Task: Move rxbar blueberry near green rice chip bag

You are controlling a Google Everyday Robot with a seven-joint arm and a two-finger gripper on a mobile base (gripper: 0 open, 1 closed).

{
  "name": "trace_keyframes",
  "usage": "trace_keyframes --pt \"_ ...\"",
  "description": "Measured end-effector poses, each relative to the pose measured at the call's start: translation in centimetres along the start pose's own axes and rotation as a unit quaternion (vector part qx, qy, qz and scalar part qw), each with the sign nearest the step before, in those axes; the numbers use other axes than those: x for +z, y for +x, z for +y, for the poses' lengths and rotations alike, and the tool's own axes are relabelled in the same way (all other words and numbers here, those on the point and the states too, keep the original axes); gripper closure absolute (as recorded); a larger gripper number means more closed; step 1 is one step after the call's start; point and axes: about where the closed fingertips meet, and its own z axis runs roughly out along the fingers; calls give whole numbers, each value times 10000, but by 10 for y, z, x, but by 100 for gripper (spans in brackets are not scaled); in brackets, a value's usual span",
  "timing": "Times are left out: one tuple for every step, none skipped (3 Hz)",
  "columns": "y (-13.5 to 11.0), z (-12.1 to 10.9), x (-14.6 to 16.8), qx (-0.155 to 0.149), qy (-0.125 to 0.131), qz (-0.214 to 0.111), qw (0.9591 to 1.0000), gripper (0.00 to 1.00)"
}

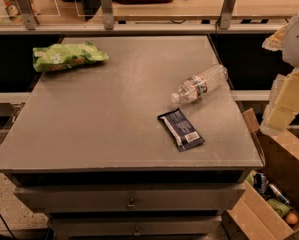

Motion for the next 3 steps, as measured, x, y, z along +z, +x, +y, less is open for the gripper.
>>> trace_keyframes --pt "-17 -4 21 302 48 -115 9995 0" --pt "-41 2 50 871 121 -199 9959 0" --pt "-42 5 56 1209 115 -200 9924 0"
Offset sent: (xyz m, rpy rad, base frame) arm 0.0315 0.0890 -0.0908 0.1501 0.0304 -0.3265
